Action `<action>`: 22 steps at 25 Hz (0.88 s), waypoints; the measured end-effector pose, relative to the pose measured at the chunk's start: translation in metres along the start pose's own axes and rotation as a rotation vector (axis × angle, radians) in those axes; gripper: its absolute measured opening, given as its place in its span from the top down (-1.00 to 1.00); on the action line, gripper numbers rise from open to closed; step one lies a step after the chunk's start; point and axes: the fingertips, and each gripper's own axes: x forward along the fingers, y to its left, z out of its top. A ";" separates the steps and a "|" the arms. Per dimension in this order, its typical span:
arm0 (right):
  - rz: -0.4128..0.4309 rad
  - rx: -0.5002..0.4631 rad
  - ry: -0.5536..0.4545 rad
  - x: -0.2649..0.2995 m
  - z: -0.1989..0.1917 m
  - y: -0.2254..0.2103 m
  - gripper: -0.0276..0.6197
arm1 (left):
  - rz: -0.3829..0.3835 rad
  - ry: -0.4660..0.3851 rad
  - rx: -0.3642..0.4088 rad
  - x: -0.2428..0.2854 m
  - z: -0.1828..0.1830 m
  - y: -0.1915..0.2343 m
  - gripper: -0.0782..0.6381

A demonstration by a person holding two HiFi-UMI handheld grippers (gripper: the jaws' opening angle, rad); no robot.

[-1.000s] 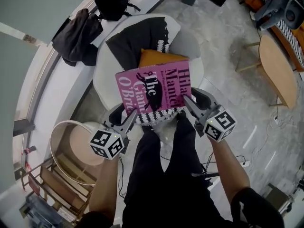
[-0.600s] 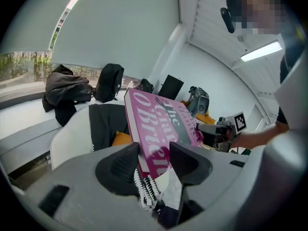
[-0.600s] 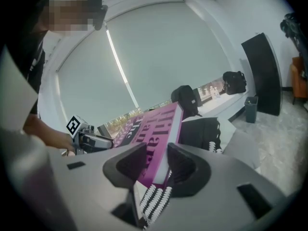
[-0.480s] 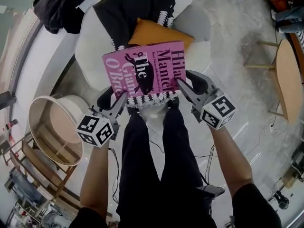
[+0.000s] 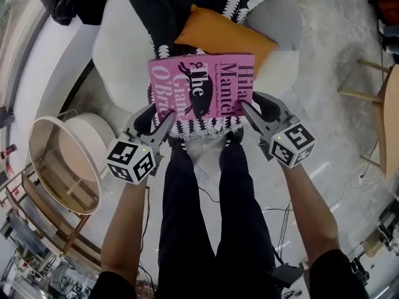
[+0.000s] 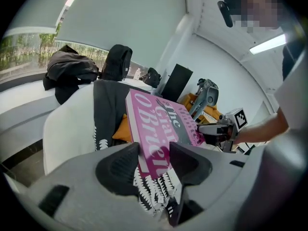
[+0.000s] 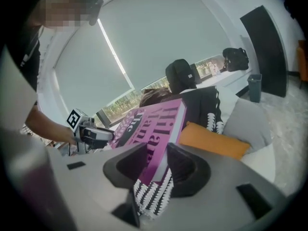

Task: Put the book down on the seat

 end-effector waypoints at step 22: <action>0.117 -0.081 -0.034 -0.101 0.094 0.057 0.48 | 0.176 -0.032 0.077 -0.100 0.095 -0.110 0.20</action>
